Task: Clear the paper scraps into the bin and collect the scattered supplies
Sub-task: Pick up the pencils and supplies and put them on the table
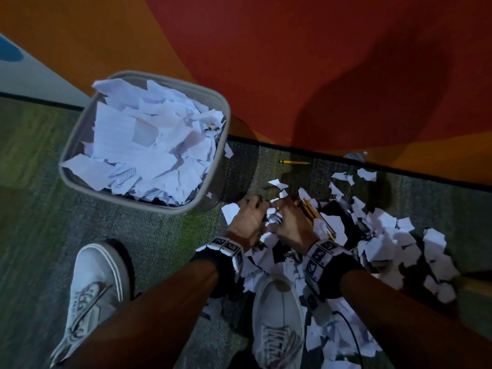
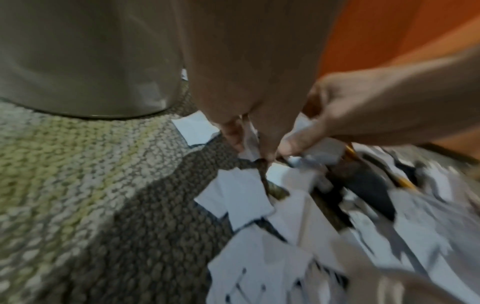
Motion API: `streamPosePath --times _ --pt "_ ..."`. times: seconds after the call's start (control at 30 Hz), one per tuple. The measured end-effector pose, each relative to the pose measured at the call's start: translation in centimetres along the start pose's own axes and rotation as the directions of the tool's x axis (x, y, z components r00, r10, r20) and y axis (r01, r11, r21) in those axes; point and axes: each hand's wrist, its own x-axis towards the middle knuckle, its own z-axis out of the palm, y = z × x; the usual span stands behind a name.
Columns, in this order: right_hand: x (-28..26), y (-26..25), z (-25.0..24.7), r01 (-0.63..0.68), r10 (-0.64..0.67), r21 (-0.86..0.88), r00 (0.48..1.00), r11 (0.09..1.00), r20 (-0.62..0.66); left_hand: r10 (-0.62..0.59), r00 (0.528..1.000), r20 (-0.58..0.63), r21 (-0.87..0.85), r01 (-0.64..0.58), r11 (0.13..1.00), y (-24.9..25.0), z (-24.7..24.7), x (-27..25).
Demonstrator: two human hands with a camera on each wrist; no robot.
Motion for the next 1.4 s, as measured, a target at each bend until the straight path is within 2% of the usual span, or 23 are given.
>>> streamPosePath --times 0.07,0.13,0.2,0.33,0.4,0.47,0.6,0.7,0.93,1.03,1.1,1.2,1.23,1.27,1.3,1.4 --pt "-0.1 0.3 -0.8 -0.035 0.035 0.082 0.999 0.996 0.001 -0.025 0.998 -0.05 -0.158 0.016 0.987 -0.4 -0.7 0.4" --pt "-0.2 0.4 -1.8 -0.014 0.014 0.038 1.0 0.999 0.009 -0.042 0.997 -0.057 -0.218 0.029 0.976 -0.8 -1.6 0.4" --pt "-0.2 0.4 -2.7 0.023 -0.022 0.034 1.0 0.999 -0.011 -0.12 0.99 -0.067 -0.281 0.097 0.955 -1.5 -2.1 0.1" --pt "-0.2 -0.4 -4.3 -0.043 0.044 0.054 0.999 0.998 -0.005 -0.265 0.963 -0.054 -0.432 0.216 0.875 -2.0 -2.9 -1.3" --pt "-0.1 -1.1 -5.1 -0.037 0.039 0.04 0.999 0.999 -0.036 -0.295 0.949 -0.112 -0.433 0.221 0.874 -2.2 -3.7 -2.0" --pt "0.2 -1.5 -5.5 -0.03 0.031 0.009 0.998 1.0 -0.053 -0.255 0.954 -0.155 -0.343 0.19 0.92 -2.6 -4.3 -2.3" --pt "1.6 -1.4 -5.6 -0.072 0.072 0.004 0.997 0.997 -0.029 -0.227 0.967 -0.113 -0.118 0.214 0.97 -3.0 -3.8 -2.7" --pt "1.8 -1.4 -5.4 -0.112 0.113 -0.046 0.994 0.993 0.011 -0.254 0.964 -0.083 0.036 0.258 0.966 -2.6 -3.0 -2.6" --pt "1.0 -2.0 -4.5 -0.055 0.055 0.011 0.998 0.998 0.017 -0.323 0.946 -0.043 -0.015 0.322 0.947 -2.2 -3.8 -2.3" --pt "0.5 -2.6 -5.3 -0.035 0.036 0.075 0.999 0.997 -0.021 -0.358 0.934 -0.009 -0.125 0.354 0.927 -1.7 -4.4 -2.7" --pt "0.2 -2.9 -6.1 0.0 0.004 0.099 0.999 0.995 -0.04 -0.343 0.939 0.016 -0.332 0.328 0.884 -0.3 -5.5 -3.3" --pt "-0.6 -4.3 -8.0 0.025 -0.018 0.081 0.996 0.996 -0.086 -0.365 0.931 -0.003 -0.735 0.245 0.632 3.7 -8.9 -4.4" --pt "-1.0 -5.0 -8.8 0.039 -0.03 0.083 0.994 0.996 -0.101 -0.342 0.939 -0.045 -0.764 0.188 0.617 5.1 -10.2 -4.9" --pt "-1.4 -5.8 -9.7 0.058 -0.048 0.091 0.992 0.994 -0.116 -0.292 0.952 -0.09 -0.74 0.132 0.66 6.4 -11.3 -5.4" --pt "-1.9 -6.5 -10.6 0.078 -0.064 0.096 0.989 0.992 -0.133 -0.246 0.963 -0.111 -0.666 0.112 0.738 7.6 -12.3 -6.1" --pt "-3.3 -8.3 -13.8 0.089 -0.066 0.153 0.987 0.984 -0.15 -0.116 0.976 -0.184 -0.514 0.005 0.858 9.7 -15.0 -7.8"
